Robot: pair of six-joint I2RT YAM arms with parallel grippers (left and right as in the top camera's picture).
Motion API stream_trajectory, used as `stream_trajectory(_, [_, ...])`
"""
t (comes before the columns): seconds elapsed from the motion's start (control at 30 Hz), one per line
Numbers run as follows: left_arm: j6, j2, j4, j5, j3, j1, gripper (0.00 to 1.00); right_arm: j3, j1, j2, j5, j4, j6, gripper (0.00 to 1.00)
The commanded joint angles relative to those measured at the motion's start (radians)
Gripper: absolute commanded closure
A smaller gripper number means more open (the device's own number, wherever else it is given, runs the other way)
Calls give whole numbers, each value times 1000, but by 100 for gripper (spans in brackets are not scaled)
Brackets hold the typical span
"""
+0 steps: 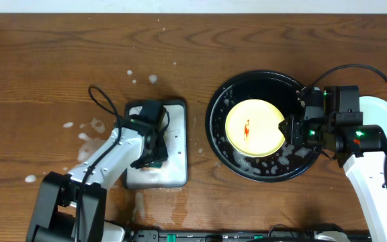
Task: Clean dirty plates on tray and stack at the side
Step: 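Grasp the green sponge from the soapy tray with left gripper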
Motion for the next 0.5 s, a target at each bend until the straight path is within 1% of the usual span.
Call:
stream_trajectory(0.0, [-4, 9, 38, 10, -16, 8, 92, 8, 6, 2, -7, 0, -2, 67])
stream_trajectory(0.07, [-3, 7, 34, 10, 15, 8, 92, 8, 6, 2, -7, -1, -3, 67])
stream_trajectory(0.1, [-3, 5, 22, 10, 34, 8, 91, 8, 6, 2, -7, -1, -3, 67])
stream_trajectory(0.13, [-3, 2, -1, 10, 60, 8, 83, 8, 6, 2, -7, -1, -2, 68])
stream_trajectory(0.17, [-3, -1, -24, 10, 82, 8, 68, 8, 6, 2, -7, -1, -3, 68])
stream_trajectory(0.23, [-3, -9, -82, 10, 132, 8, 41, 8, 6, 2, -7, -1, -3, 69])
stream_trajectory(0.3, [16, -17, -122, 10, 173, 8, 37, 8, 6, 2, -7, -1, -3, 69])
stream_trajectory(0.37, [42, -22, -124, 10, 187, 8, 37, 8, 6, 2, -7, 0, -3, 69])
stream_trajectory(0.47, [42, -18, -118, -19, 174, 8, 37, 8, 6, 2, -3, 0, -3, 69])
